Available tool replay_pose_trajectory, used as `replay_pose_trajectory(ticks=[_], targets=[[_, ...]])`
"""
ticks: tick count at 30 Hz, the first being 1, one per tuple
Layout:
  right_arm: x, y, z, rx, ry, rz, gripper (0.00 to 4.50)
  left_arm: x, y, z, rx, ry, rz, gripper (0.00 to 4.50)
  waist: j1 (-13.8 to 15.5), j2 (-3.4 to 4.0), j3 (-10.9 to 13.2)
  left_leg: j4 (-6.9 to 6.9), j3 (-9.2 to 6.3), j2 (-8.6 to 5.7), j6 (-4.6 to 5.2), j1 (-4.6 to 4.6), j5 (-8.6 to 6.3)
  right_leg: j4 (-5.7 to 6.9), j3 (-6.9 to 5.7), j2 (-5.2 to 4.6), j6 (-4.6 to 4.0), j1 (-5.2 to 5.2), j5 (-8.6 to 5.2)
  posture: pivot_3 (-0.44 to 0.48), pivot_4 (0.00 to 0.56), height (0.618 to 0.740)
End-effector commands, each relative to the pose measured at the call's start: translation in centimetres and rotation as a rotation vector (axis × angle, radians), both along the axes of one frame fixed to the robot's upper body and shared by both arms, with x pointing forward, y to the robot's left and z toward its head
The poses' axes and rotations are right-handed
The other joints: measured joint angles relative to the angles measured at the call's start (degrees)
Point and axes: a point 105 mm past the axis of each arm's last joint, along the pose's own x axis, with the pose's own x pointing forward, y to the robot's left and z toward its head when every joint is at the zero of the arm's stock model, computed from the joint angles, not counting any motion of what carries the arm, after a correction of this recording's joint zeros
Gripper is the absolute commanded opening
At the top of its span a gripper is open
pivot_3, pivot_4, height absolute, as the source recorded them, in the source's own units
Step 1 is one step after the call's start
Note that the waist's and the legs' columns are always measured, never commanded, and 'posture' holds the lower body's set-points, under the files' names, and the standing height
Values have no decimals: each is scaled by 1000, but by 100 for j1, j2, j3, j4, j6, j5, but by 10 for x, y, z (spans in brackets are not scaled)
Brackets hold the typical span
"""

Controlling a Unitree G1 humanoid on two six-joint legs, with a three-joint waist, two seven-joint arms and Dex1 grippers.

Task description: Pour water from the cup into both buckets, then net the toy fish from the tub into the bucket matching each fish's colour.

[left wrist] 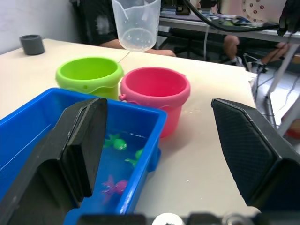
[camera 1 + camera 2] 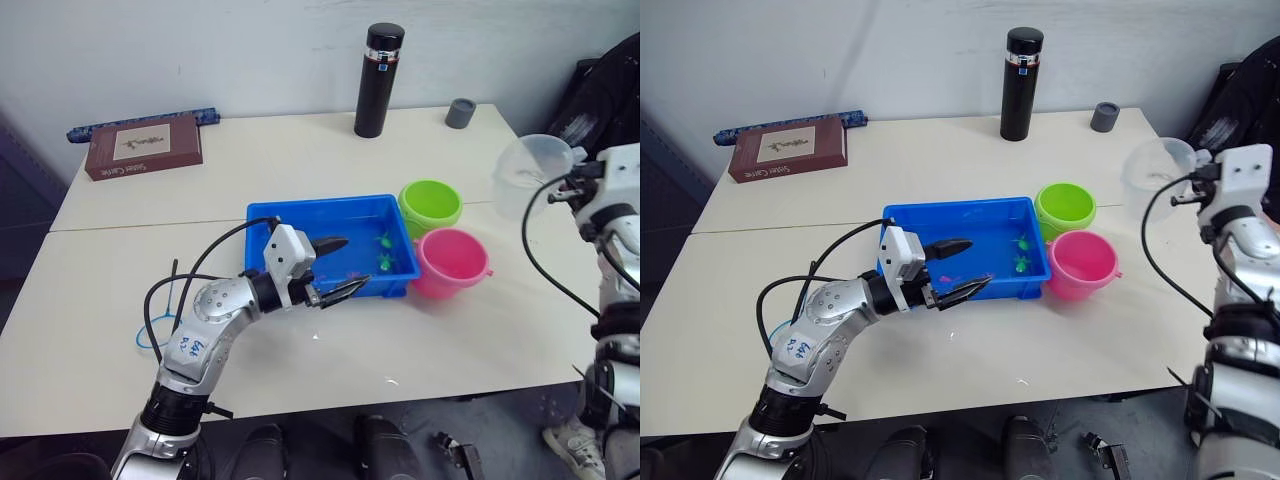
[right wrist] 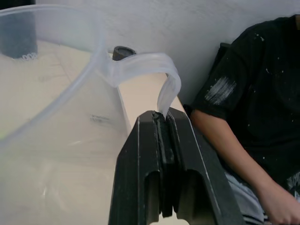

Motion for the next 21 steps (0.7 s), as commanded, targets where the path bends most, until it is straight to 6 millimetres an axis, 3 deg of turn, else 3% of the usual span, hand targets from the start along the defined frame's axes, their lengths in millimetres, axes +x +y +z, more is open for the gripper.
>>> replay_pose_trajectory(ticks=[1,9,17,21], targets=[[-26,-20,19,96,-81,-80,63,-5,-8,9,-15,-38,-62,3822,-7,0,0,1,0,0,5,0,-3,1,1,0,1,1,0,0,150,740],[-53,-28,-27,231,-24,-185,63,-3,-15,10,-15,-44,-107,3822,-28,1,-1,0,3,1,11,9,-3,7,8,6,1,2,1,0,150,740],[-48,-12,-57,362,2,-190,63,-1,-16,10,-19,-43,-107,3822,-11,1,-1,0,1,-1,14,8,-2,8,10,6,5,2,2,0,150,740],[-45,-15,-70,452,11,-219,63,-1,-15,10,-24,-41,-95,3822,-12,2,-1,0,1,-1,14,7,-2,8,11,6,5,2,3,0,150,740]])
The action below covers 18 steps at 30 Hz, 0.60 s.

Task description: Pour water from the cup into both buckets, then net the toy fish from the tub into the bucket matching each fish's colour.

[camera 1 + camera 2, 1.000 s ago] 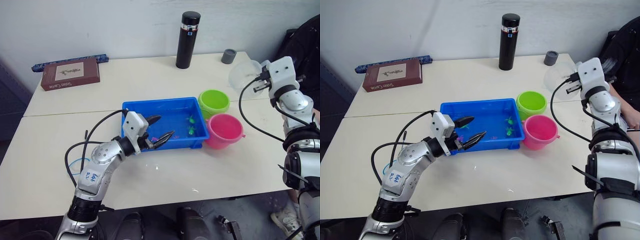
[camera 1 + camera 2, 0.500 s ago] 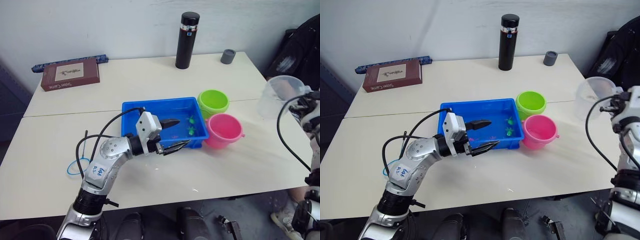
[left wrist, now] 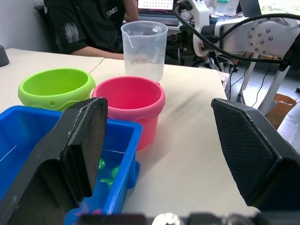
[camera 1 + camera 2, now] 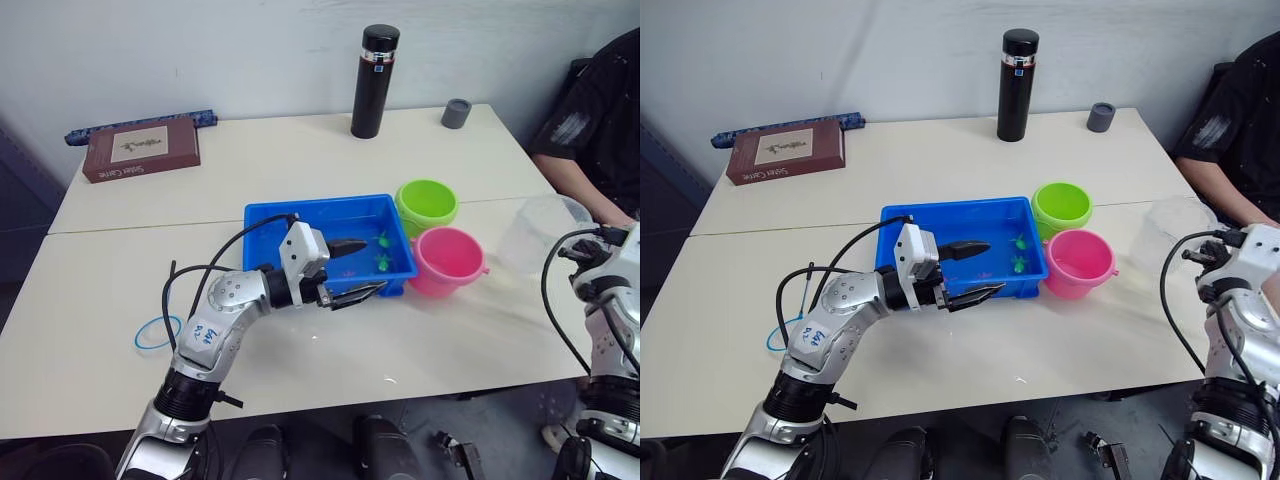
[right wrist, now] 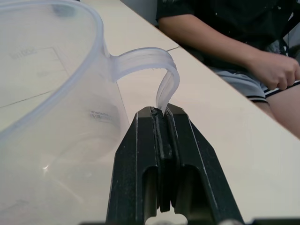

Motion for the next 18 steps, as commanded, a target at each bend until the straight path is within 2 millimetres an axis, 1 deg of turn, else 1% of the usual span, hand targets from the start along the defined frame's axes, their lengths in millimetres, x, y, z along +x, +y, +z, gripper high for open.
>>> replay_pose_trajectory(ticks=[1,4,11,18], targets=[[-1,-10,6,80,-57,-55,63,-2,-1,10,-26,-43,-1,3822,-1,0,0,0,0,0,0,0,0,0,0,0,0,0,0,0,150,740],[1,-9,-3,131,-44,-68,63,-2,0,10,-30,-42,11,3822,-2,0,0,-1,0,0,1,0,0,0,0,0,0,0,0,0,150,740],[6,1,-17,145,-17,-54,63,0,3,11,-32,-45,37,3822,-6,0,0,-2,-1,0,1,1,0,0,1,1,0,0,0,0,150,740],[11,8,-22,139,-3,-40,63,0,4,11,-33,-47,46,3822,-5,0,0,-2,-1,0,1,0,-1,0,1,0,0,0,0,0,150,740]])
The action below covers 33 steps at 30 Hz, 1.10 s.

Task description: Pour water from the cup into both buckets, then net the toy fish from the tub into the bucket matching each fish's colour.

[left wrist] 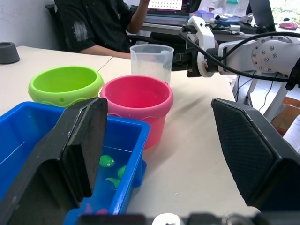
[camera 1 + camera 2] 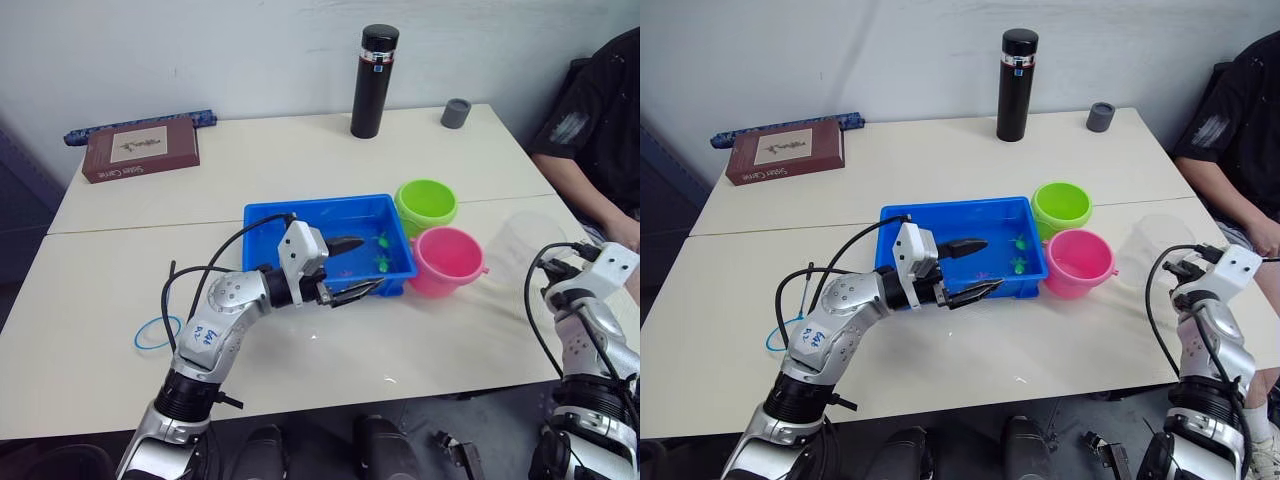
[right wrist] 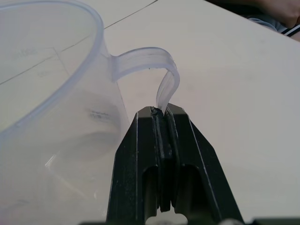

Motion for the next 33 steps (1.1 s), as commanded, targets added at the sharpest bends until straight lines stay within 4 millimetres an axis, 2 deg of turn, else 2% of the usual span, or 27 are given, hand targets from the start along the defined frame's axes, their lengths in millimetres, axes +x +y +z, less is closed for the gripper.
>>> replay_pose_trajectory(ticks=[1,15,18,20,33], targets=[[4,0,18,-40,-57,-3,63,-4,1,11,-23,-52,1,3822,-3,0,0,0,0,0,0,0,0,0,0,0,0,0,0,0,150,740],[6,3,14,-80,-34,9,63,-4,2,10,-24,-51,14,3822,-4,0,0,-1,-1,0,1,0,0,-1,-1,0,0,0,0,0,150,740],[6,4,14,-86,-31,12,953,-4,3,10,-25,-51,17,3822,-4,0,0,-1,-1,0,1,0,0,-1,-1,0,0,0,0,0,150,740],[6,5,13,-91,-27,14,1873,-4,3,10,-26,-51,18,3822,-3,0,0,-1,-1,0,0,0,0,-1,0,0,0,0,0,0,150,740],[3,6,15,-111,-22,20,1873,-2,3,11,-27,-53,20,3822,-1,0,0,-2,-1,0,1,0,-1,-3,-1,0,0,0,0,0,150,740]])
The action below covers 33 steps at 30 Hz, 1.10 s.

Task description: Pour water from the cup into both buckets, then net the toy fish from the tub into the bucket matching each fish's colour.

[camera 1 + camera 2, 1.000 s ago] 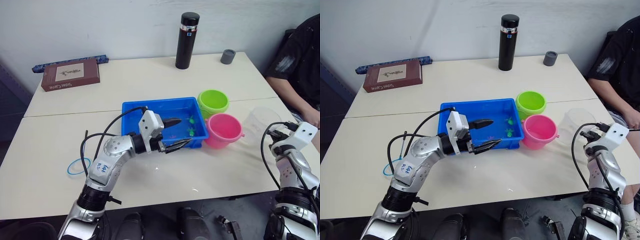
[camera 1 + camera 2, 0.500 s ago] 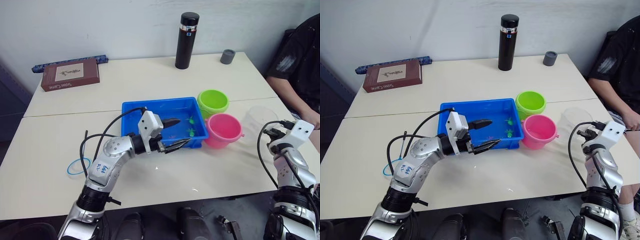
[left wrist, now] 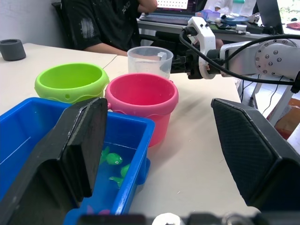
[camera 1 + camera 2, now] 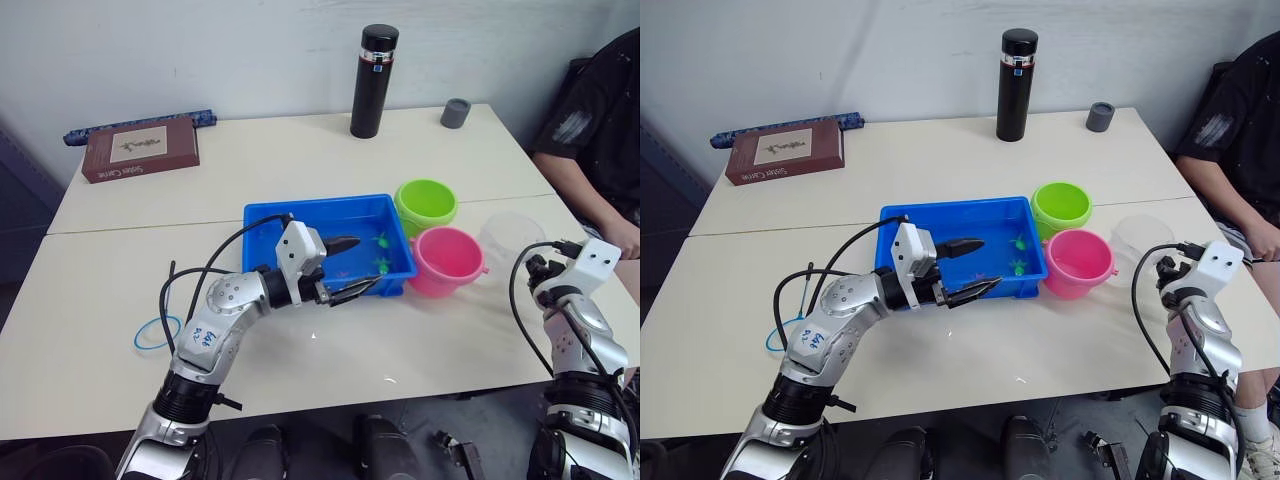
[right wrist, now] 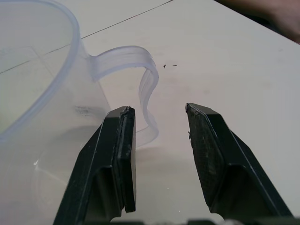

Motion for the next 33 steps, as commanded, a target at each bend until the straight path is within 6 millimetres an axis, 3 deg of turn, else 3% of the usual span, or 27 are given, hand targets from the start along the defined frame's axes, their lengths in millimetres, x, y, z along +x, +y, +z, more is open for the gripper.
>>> replay_pose_trajectory(ticks=[1,14,19,21,24,31,33], targets=[[-6,-6,15,-37,-46,-16,1873,-4,0,12,-24,-59,-3,3822,1,0,0,0,0,0,0,0,0,0,0,0,0,0,0,0,150,740],[-33,2,23,-51,-50,-3,1873,-4,1,11,-22,-58,-8,3822,8,0,0,-4,-5,1,1,-2,-1,-4,-2,0,0,0,0,0,150,740],[-58,15,35,-56,-69,43,1873,-1,4,12,-20,-62,4,3822,16,0,0,-5,-6,0,3,-6,-2,-5,-3,-2,0,-3,0,0,150,740],[-79,34,61,-62,-150,161,1873,1,8,12,-16,-62,20,3822,57,4,0,-9,-15,1,3,-10,-2,-8,-9,0,-3,-4,-2,0,150,740],[-92,58,89,-83,-198,304,1873,4,12,12,-12,-57,39,3822,53,4,0,-8,-23,3,2,-13,-4,-15,-11,2,-2,-3,-2,0,150,740],[-91,104,149,-135,-311,540,1873,9,26,9,-4,-42,102,3822,-2,2,1,-3,-24,4,13,-7,-6,-41,-11,0,-3,10,4,0,150,740],[-86,130,161,-150,-338,662,2451,9,32,6,-1,-32,128,3822,-5,2,1,-6,-24,4,12,-8,-6,-38,-13,3,-4,8,4,0,150,740]])
